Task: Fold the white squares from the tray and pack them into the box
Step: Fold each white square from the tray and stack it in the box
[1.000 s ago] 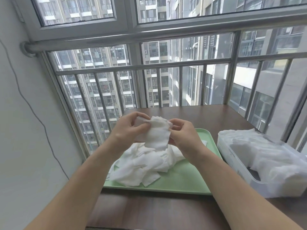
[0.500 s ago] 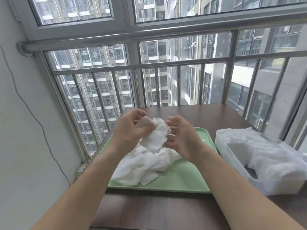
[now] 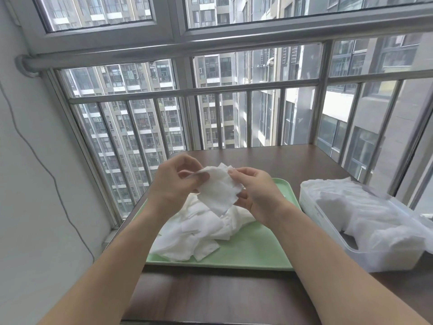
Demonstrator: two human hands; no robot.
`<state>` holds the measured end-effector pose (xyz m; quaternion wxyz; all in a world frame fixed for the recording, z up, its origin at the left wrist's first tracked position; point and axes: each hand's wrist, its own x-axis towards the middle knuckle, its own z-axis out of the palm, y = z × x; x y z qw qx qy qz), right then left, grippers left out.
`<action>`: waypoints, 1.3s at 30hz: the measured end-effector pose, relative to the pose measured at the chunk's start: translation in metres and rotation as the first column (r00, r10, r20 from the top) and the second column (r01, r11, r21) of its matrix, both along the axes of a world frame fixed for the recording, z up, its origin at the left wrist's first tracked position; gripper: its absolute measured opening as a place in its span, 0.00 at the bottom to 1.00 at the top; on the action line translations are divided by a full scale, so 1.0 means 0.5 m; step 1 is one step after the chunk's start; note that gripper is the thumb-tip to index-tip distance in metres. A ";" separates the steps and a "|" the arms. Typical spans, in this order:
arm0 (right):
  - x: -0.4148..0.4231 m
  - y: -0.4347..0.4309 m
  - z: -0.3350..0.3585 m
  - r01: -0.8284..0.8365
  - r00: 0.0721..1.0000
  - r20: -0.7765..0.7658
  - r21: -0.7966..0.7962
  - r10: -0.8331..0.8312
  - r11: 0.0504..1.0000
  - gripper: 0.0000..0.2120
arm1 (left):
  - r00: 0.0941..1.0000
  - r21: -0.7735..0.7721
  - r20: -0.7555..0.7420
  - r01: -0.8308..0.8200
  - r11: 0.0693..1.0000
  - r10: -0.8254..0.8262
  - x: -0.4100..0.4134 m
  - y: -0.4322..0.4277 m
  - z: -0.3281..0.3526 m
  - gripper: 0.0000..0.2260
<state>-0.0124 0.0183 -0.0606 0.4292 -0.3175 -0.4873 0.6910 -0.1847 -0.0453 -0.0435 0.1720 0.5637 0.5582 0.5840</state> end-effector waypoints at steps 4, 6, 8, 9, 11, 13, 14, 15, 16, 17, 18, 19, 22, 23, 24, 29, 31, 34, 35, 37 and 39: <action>0.003 0.005 -0.003 0.088 0.995 0.035 0.020 -0.088 0.996 0.06 | 0.987 -0.078 0.152 -0.034 0.996 0.046 -0.019 -0.003 -0.001 0.06; 0.004 0.012 -0.008 0.150 0.985 0.075 0.055 -0.153 0.987 0.07 | 0.981 -0.142 0.159 -0.085 0.986 0.108 -0.037 -0.003 -0.003 0.06; 0.003 0.019 -0.015 0.211 0.959 0.157 0.149 -0.234 0.966 0.08 | 0.978 -0.152 0.124 -0.147 0.977 0.166 -0.054 -0.004 -0.004 0.06; 0.001 0.021 -0.018 0.226 0.941 0.205 0.214 -0.269 0.951 0.09 | 0.978 -0.139 0.098 -0.172 0.975 0.186 -0.060 -0.005 -0.003 0.07; -0.002 0.022 -0.021 0.220 0.913 0.269 0.311 -0.308 0.925 0.09 | 0.982 -0.116 0.071 -0.168 0.979 0.176 -0.067 -0.012 0.005 0.09; -0.004 0.020 -0.022 0.204 0.902 0.297 0.350 -0.314 0.914 0.10 | 0.994 -0.127 0.056 -0.091 0.988 0.099 -0.067 -0.017 0.013 0.10; -0.005 0.018 -0.022 0.196 0.899 0.307 0.356 -0.312 0.914 0.10 | 0.998 -0.146 0.047 -0.034 0.989 0.041 -0.063 -0.020 0.017 0.09; -0.005 0.018 -0.022 0.189 0.899 0.312 0.354 -0.306 0.916 0.11 | 0.999 -0.163 0.046 0.031 0.986 -0.023 -0.057 -0.022 0.021 0.08; -0.005 0.016 -0.021 0.186 0.903 0.309 0.344 -0.298 0.920 0.11 | 0.995 -0.176 0.049 0.089 0.980 -0.082 -0.051 -0.023 0.023 0.07; -0.004 0.016 -0.021 0.185 0.909 0.301 0.327 -0.287 0.927 0.11 | 0.991 -0.184 0.048 0.134 0.974 -0.127 -0.044 -0.023 0.024 0.06; -0.003 0.015 -0.021 0.185 0.918 0.285 0.304 -0.275 0.935 0.11 | 0.986 -0.188 0.052 0.166 0.968 -0.159 -0.036 -0.022 0.023 0.05; -0.003 0.015 -0.021 0.187 0.930 0.261 0.274 -0.260 0.943 0.10 | 0.981 -0.187 0.078 0.191 0.964 -0.180 -0.028 -0.021 0.021 0.05; 0.002 0.018 -0.017 0.215 0.952 0.180 0.180 -0.247 0.960 0.09 | 0.947 -0.175 0.256 0.243 0.954 -0.194 -0.002 -0.023 0.014 0.06; 0.004 0.021 -0.015 0.225 0.958 0.147 0.147 -0.246 0.963 0.09 | 0.936 -0.175 0.298 0.245 0.954 -0.186 0.004 -0.024 0.011 0.07; 0.005 0.022 -0.013 0.232 0.964 0.109 0.113 -0.244 0.966 0.09 | 0.929 -0.178 0.323 0.245 0.953 -0.178 0.008 -0.026 0.008 0.08; 0.002 0.026 -0.013 0.251 0.968 0.002 0.047 -0.251 0.967 0.08 | 0.936 -0.229 0.331 0.205 0.952 -0.122 0.032 -0.030 0.001 0.12; 0.001 0.028 -0.014 0.269 0.963 -0.015 0.047 -0.269 0.962 0.08 | 0.933 -0.238 0.352 0.164 0.957 -0.073 0.041 -0.026 -0.001 0.09; 0.000 0.028 -0.012 0.304 0.953 -0.029 0.039 -0.303 0.952 0.08 | 0.845 -0.258 0.534 0.205 0.944 -0.037 0.055 -0.023 -0.004 0.15; 0.000 0.028 -0.011 0.315 0.949 -0.033 0.036 -0.313 0.949 0.08 | 0.801 -0.257 0.598 0.231 0.938 -0.034 0.059 -0.022 -0.004 0.17; -0.001 0.027 -0.011 0.336 0.942 -0.037 0.038 -0.334 0.941 0.08 | 0.728 -0.254 0.685 0.274 0.928 -0.028 0.067 -0.020 -0.009 0.19; -0.003 0.026 -0.011 0.370 0.929 -0.027 0.052 -0.369 0.928 0.09 | 0.650 -0.246 0.760 0.311 0.918 -0.017 0.078 -0.019 -0.012 0.17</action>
